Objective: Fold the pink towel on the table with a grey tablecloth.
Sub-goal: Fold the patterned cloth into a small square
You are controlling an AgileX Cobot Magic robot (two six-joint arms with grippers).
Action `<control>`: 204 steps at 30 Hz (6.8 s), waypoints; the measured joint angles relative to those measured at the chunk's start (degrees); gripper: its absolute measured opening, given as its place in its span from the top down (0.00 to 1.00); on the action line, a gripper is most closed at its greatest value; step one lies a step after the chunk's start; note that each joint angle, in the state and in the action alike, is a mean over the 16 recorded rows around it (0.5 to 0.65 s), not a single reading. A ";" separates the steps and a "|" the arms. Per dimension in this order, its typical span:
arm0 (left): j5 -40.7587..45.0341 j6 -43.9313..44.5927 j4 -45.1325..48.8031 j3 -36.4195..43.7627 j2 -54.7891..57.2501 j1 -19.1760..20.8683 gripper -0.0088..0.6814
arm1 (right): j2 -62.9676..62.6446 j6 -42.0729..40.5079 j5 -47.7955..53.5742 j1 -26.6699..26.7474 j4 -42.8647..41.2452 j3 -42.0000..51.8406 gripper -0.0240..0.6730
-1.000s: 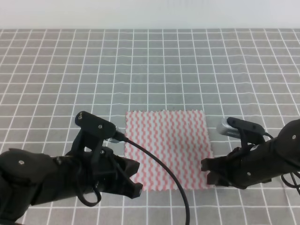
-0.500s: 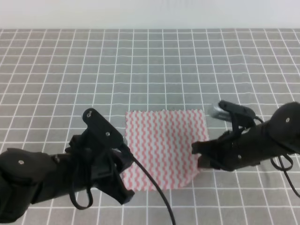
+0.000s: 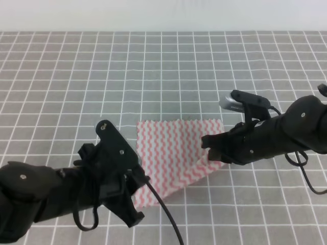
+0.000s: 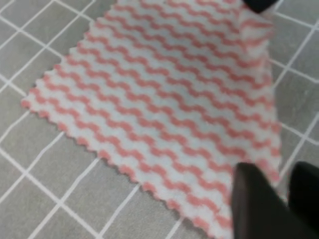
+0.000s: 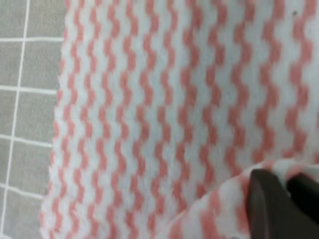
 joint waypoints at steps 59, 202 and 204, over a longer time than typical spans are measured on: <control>-0.83 20.20 -1.43 -3.01 11.85 0.00 0.34 | 0.50 -1.44 -3.23 -0.06 -0.37 -0.79 0.98; -7.08 18.61 -21.77 -21.49 28.52 5.28 0.99 | 9.29 -2.62 -1.71 -5.06 0.08 -9.55 0.99; -7.20 18.59 -21.56 -21.66 28.84 5.27 0.99 | 9.57 -2.62 -1.62 -5.06 0.08 -9.70 0.99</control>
